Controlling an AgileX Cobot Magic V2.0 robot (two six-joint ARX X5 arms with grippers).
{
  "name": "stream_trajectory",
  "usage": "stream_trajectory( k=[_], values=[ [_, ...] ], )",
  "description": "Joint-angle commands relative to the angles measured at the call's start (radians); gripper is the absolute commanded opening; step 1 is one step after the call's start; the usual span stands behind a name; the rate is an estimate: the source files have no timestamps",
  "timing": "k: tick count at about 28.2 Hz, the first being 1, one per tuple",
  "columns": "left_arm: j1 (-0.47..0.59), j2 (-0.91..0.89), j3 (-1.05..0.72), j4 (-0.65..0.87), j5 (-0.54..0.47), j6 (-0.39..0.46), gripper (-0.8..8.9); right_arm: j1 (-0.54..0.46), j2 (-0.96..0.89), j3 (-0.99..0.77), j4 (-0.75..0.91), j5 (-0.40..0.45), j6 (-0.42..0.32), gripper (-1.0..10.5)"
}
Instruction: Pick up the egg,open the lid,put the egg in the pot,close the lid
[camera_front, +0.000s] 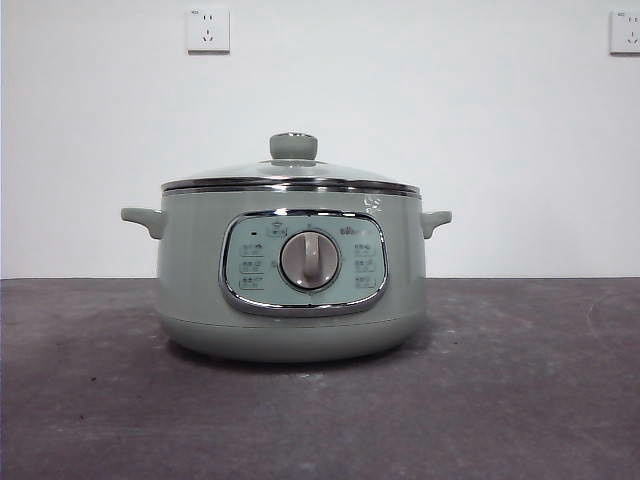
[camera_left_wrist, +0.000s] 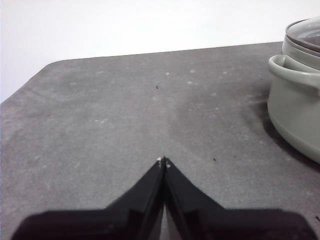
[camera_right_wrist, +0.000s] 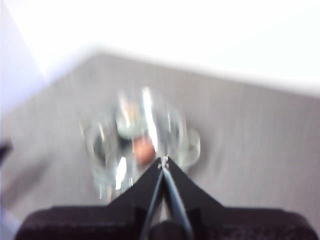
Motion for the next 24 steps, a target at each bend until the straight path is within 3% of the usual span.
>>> stream_trajectory(
  k=[1,5,11,17,24],
  values=[
    [0.003,-0.003,-0.014,0.003,-0.001,-0.010,-0.03,-0.095,-0.135,-0.193,0.148,-0.006,-0.025,0.0],
    [0.003,-0.003,-0.014,0.002,-0.001,-0.010,-0.03,-0.176,-0.368,-0.582,0.498,-0.009,-0.028,0.0],
    [0.003,-0.003,-0.014,0.002,-0.001,-0.010,-0.03,-0.181,-0.539,-0.978,0.808,-0.008,-0.003,0.0],
    [0.003,-0.003,-0.014,0.002,-0.001,-0.010,-0.03,-0.180,-0.643,-1.272,0.971,-0.008,0.038,0.0],
    [0.003,-0.003,-0.014,0.002,-0.001,-0.010,-0.03,-0.175,-0.738,-1.450,0.984,-0.006,0.068,0.0]
  ],
)
